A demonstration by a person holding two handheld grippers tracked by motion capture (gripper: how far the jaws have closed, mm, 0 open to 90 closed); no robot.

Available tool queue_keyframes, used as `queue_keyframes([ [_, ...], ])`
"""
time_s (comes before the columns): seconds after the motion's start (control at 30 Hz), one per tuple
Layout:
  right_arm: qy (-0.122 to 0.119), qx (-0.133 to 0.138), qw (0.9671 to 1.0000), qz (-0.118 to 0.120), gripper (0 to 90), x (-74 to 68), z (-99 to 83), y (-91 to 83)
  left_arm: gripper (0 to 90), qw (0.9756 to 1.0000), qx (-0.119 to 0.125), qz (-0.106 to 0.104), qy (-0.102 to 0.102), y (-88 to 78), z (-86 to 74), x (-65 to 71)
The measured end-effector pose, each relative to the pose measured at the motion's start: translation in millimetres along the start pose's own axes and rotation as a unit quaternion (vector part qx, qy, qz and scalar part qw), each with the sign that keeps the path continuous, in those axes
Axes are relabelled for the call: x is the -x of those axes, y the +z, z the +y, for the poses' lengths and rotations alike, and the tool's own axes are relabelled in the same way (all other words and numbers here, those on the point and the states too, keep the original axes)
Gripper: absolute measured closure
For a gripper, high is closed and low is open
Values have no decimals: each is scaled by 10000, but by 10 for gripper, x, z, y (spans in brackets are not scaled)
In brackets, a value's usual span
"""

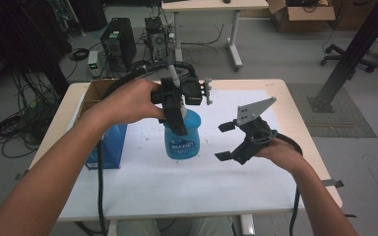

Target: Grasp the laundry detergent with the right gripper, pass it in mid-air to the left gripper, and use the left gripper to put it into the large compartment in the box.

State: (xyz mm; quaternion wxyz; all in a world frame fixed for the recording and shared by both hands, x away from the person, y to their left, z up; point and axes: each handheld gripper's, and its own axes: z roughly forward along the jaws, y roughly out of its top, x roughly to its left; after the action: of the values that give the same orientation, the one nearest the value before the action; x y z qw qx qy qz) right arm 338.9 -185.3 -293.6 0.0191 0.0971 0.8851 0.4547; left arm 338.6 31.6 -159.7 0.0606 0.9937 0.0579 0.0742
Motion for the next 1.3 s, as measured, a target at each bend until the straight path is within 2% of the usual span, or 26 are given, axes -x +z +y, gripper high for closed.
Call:
queue_keyframes([
  [0.13, -5, -198, 9995, -243, 62, -13, -33, -158, 378, 9996, -55, 137, -252, -85, -38, -54],
  [0.33, 18, -380, 9982, -469, 57, -21, -56, -318, 378, 9971, -62, 309, -698, -236, -108, -144],
  [0.4, 32, -478, 9972, -574, 51, -26, -70, -384, 378, 9957, -62, 372, -844, -291, -131, -170],
  [0.43, 57, -546, 9964, -644, 48, -24, -86, -452, 379, 9942, -56, 426, -981, -348, -152, -203],
  [0.47, 57, -546, 9964, -644, 48, -24, -86, -452, 379, 9942, -56, 426, -981, -348, -152, -203],
  [0.63, 125, -655, 9945, -806, 48, -31, -129, -614, 380, 9885, -49, 580, -1396, -473, -214, -287],
  [0.87, 205, -826, 9912, -1009, 35, -28, -189, -779, 382, 9775, 10, 780, -1960, -658, -333, -408],
  [0.9, 236, -855, 9907, -1029, 35, -25, -208, -811, 383, 9737, -7, 853, -2113, -717, -360, -439],
  [0.93, 236, -855, 9907, -1029, 35, -25, -208, -811, 383, 9737, -7, 853, -2113, -717, -360, -439],
  [1.0, 255, -878, 9902, -1057, 35, -23, -221, -840, 383, 9704, -31, 906, -2240, -775, -386, -470],
  [1.2, 261, -925, 9896, -1072, 36, -25, -239, -921, 385, 9575, -51, 1049, -2688, -920, -490, -559],
  [1.3, 252, -940, 9895, -1073, 36, -25, -246, -949, 385, 9492, -45, 1117, -2942, -974, -552, -590],
])
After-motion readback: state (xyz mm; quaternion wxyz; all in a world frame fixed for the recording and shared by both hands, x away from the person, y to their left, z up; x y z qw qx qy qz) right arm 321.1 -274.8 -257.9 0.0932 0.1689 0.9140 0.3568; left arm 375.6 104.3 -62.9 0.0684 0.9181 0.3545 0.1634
